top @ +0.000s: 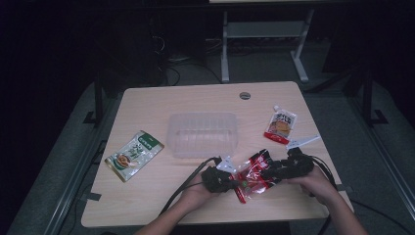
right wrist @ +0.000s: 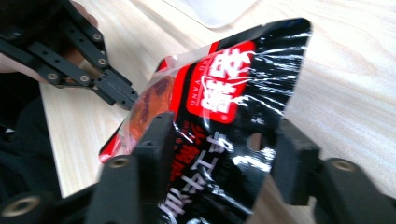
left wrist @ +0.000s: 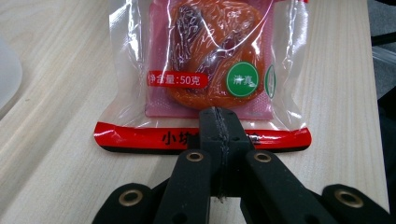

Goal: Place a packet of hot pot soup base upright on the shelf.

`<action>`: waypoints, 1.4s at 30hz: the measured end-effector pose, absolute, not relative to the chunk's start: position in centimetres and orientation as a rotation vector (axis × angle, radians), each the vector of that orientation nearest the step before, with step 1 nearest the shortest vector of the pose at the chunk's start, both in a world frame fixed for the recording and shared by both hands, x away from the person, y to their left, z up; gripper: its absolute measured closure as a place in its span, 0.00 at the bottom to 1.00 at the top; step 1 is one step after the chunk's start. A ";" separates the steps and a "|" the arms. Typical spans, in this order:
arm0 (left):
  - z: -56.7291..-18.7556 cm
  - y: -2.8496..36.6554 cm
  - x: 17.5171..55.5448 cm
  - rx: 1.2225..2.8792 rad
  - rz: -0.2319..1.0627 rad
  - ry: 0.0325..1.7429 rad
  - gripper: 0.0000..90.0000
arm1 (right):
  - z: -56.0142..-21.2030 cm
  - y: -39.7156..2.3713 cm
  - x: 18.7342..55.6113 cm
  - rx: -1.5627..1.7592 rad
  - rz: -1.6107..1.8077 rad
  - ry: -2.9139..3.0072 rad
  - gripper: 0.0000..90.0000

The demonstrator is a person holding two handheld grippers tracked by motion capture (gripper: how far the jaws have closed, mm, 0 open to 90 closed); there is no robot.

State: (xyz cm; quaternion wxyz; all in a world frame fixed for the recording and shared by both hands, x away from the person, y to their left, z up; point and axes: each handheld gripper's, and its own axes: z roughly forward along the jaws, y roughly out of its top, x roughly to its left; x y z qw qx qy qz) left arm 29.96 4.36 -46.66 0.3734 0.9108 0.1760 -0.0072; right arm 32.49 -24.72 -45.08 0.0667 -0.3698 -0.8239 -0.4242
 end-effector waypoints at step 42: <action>-46.3 4.7 29.8 2.337 -0.015 0.438 1.00 | -42.5 -23.7 31.1 -0.866 -1.498 -2.431 1.00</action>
